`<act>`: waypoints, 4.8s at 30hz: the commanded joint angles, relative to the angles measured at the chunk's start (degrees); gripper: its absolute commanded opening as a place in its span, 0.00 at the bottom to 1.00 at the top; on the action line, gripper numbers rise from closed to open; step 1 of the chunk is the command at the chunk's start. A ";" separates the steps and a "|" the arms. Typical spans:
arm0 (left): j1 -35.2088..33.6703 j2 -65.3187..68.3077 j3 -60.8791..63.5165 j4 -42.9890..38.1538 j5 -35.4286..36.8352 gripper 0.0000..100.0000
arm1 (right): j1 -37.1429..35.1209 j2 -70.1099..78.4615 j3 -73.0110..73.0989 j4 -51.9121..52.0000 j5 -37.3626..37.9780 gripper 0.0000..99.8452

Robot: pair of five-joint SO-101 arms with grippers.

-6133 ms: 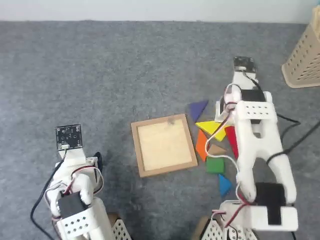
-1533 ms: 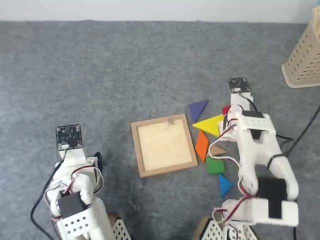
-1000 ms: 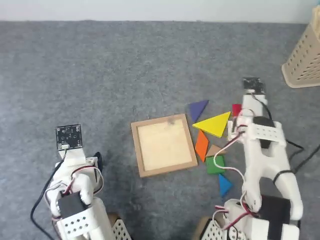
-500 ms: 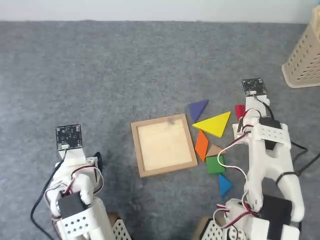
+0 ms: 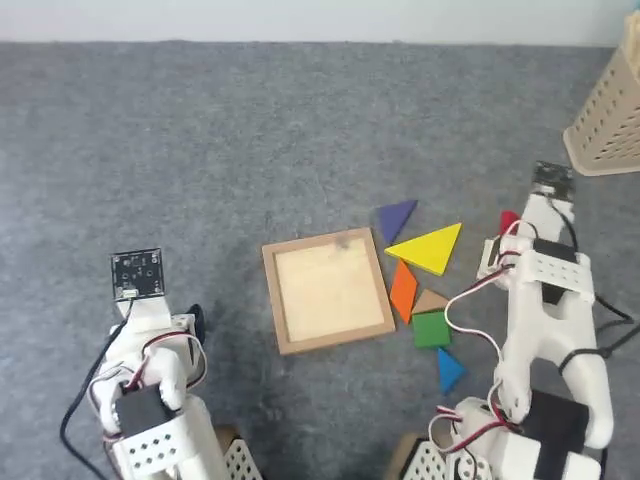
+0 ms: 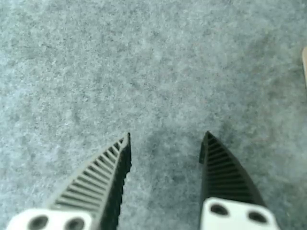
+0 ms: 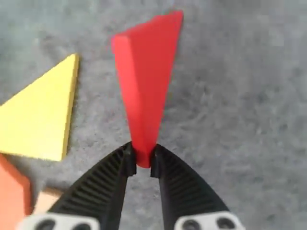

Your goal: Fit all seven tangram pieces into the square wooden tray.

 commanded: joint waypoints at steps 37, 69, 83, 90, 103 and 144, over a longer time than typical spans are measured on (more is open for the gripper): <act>0.26 -0.70 -0.31 0.18 0.53 0.23 | -16.22 18.86 -37.19 18.07 4.22 0.25; 0.26 -0.70 -0.31 0.18 0.53 0.23 | -2.42 32.31 -51.52 22.90 4.66 0.24; 0.26 -0.70 -0.31 0.18 0.53 0.23 | -2.15 45.32 -56.70 23.34 6.24 0.24; 0.26 -0.70 -0.31 0.18 0.53 0.23 | -4.44 47.60 -56.62 26.24 7.12 0.24; 0.26 -0.70 -0.31 0.18 0.53 0.23 | -4.44 47.60 -56.62 26.24 7.47 0.01; 0.26 -0.70 -0.31 0.18 0.53 0.23 | -5.23 39.25 -54.33 27.38 6.77 0.21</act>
